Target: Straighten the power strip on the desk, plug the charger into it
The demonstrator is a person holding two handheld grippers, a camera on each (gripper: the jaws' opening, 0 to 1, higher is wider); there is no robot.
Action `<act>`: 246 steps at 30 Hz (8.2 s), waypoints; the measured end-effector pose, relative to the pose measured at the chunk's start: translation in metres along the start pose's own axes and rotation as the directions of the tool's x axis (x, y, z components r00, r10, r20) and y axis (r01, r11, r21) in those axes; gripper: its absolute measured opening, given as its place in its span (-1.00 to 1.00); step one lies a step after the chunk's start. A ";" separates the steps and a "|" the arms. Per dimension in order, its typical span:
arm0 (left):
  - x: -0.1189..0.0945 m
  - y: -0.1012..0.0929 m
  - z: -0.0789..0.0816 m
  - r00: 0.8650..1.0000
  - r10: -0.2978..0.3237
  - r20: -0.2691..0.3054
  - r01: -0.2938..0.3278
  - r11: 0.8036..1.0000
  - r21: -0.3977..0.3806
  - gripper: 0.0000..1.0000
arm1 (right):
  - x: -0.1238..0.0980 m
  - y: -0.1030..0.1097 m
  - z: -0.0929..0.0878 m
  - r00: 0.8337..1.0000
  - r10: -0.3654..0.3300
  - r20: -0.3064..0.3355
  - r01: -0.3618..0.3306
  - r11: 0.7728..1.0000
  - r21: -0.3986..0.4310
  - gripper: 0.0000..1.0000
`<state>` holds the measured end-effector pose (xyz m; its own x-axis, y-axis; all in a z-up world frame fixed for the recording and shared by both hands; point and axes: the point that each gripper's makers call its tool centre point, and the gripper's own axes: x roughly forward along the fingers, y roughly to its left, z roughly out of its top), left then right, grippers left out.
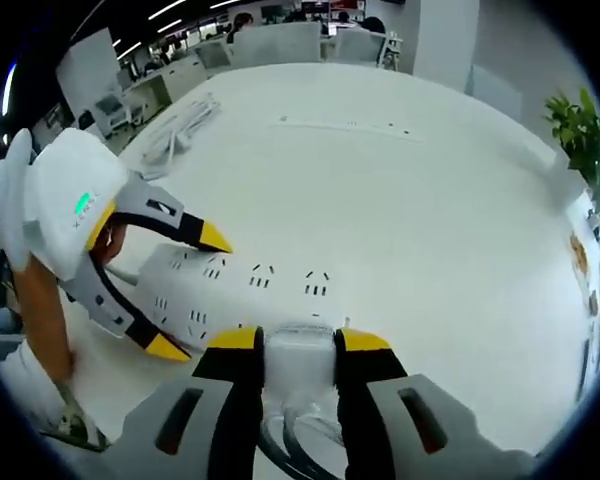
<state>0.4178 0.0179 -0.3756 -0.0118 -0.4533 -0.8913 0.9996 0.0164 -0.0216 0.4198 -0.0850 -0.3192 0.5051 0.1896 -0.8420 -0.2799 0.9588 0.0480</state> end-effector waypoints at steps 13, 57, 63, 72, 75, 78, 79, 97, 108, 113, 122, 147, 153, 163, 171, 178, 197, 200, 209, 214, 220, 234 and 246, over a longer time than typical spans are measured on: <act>0.000 0.000 0.000 1.000 -0.001 0.002 0.001 1.000 0.000 0.41 | 0.001 0.002 -0.002 0.999 0.037 0.017 -0.036 0.997 -0.072 -0.43; 0.000 0.000 0.000 1.000 -0.003 0.011 0.003 1.000 0.002 0.42 | -0.014 0.002 -0.009 0.996 -0.002 0.092 0.022 0.975 -0.220 -0.22; 0.000 0.000 0.000 1.000 -0.004 0.012 0.004 1.000 0.004 0.42 | -0.011 0.003 -0.009 0.995 0.026 0.094 -0.021 0.998 -0.054 -0.46; 0.000 0.000 0.001 1.000 -0.004 0.010 0.004 1.000 0.007 0.41 | -0.007 0.003 -0.003 1.000 -0.002 0.009 0.001 0.999 0.053 -0.50; 0.000 0.000 0.001 1.000 -0.004 0.012 0.004 1.000 0.008 0.42 | -0.005 0.002 0.001 1.000 -0.004 -0.016 0.005 0.999 0.035 -0.52; 0.000 0.000 0.001 1.000 -0.004 0.014 0.004 1.000 0.011 0.42 | -0.004 0.002 -0.001 0.998 0.000 -0.056 0.001 1.000 0.026 -0.53; 0.000 0.000 0.001 1.000 -0.005 0.012 0.005 1.000 0.011 0.42 | -0.005 0.004 -0.002 0.998 -0.006 -0.067 0.007 1.000 0.010 -0.53; 0.000 -0.001 0.002 1.000 -0.003 0.010 0.003 1.000 0.008 0.42 | 0.002 0.001 -0.004 0.997 -0.002 -0.078 0.001 1.000 -0.003 -0.50; 0.000 -0.001 0.001 1.000 -0.002 0.015 0.002 1.000 0.003 0.43 | 0.007 0.001 -0.003 0.999 0.053 -0.013 -0.052 0.998 0.026 -0.44; 0.000 0.000 0.000 1.000 -0.003 0.017 0.003 1.000 0.004 0.43 | 0.006 0.004 -0.002 0.998 0.066 0.003 -0.065 0.994 -0.088 -0.41; 0.000 0.001 0.000 1.000 -0.004 0.019 0.004 1.000 0.005 0.43 | -0.003 0.012 0.008 0.993 0.093 0.072 -0.067 0.950 -0.304 -0.35; 0.000 0.000 0.002 1.000 -0.006 0.025 0.006 1.000 0.005 0.44 | -0.020 0.014 0.013 0.972 0.149 0.184 -0.054 0.897 -0.439 0.22; 0.000 0.000 0.002 1.000 -0.006 0.025 0.006 1.000 0.005 0.44 | -0.034 0.019 0.017 0.951 0.197 0.238 -0.072 0.891 -0.448 0.47; -0.001 -0.001 0.001 1.000 -0.005 0.025 0.005 1.000 0.004 0.44 | -0.033 0.018 0.008 0.930 0.235 0.281 -0.079 0.878 -0.472 0.72; 0.000 -0.002 0.001 1.000 -0.005 0.026 0.005 1.000 0.004 0.44 | -0.032 0.009 -0.004 0.923 0.243 0.300 -0.073 0.872 -0.484 0.85; 0.000 -0.003 -0.001 1.000 -0.004 0.027 0.004 1.000 0.003 0.44 | -0.039 -0.006 -0.012 0.913 0.223 0.341 -0.055 0.897 -0.439 0.95; -0.002 0.002 -0.006 1.000 -0.002 0.021 0.002 1.000 -0.002 0.44 | -0.030 -0.004 -0.041 0.886 0.247 0.393 -0.094 0.925 -0.368 0.95; -0.002 0.004 -0.007 1.000 -0.001 0.009 0.001 1.000 -0.001 0.44 | -0.031 -0.002 -0.040 0.876 0.256 0.408 -0.101 0.926 -0.363 0.95; -0.002 0.004 -0.008 1.000 0.000 0.025 0.001 1.000 -0.002 0.44 | -0.029 -0.005 -0.044 0.871 0.250 0.422 -0.097 0.931 -0.352 0.95; -0.001 0.004 -0.008 1.000 -0.001 0.022 0.001 1.000 0.002 0.44 | -0.033 -0.010 -0.044 0.862 0.253 0.440 -0.097 0.933 -0.346 0.92; 0.000 0.005 -0.006 1.000 -0.002 0.031 0.002 1.000 0.000 0.46 | -0.032 -0.013 -0.052 0.869 0.252 0.426 -0.096 0.930 -0.354 0.92; -0.031 -0.015 0.006 0.973 0.008 0.230 -0.006 1.000 -0.008 0.92 | -0.041 -0.014 -0.056 0.849 0.288 0.444 -0.132 0.928 -0.349 0.92; -0.059 -0.041 0.015 0.885 0.139 0.444 -0.096 0.988 -0.118 0.93 | -0.047 -0.011 -0.064 0.835 0.306 0.457 -0.142 0.922 -0.359 0.91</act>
<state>0.3777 0.0305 -0.3148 0.1391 -0.7944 -0.5913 0.9862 0.1651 0.0102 0.3468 -0.1179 -0.3141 0.7089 0.5487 -0.4432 -0.6232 0.7815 -0.0293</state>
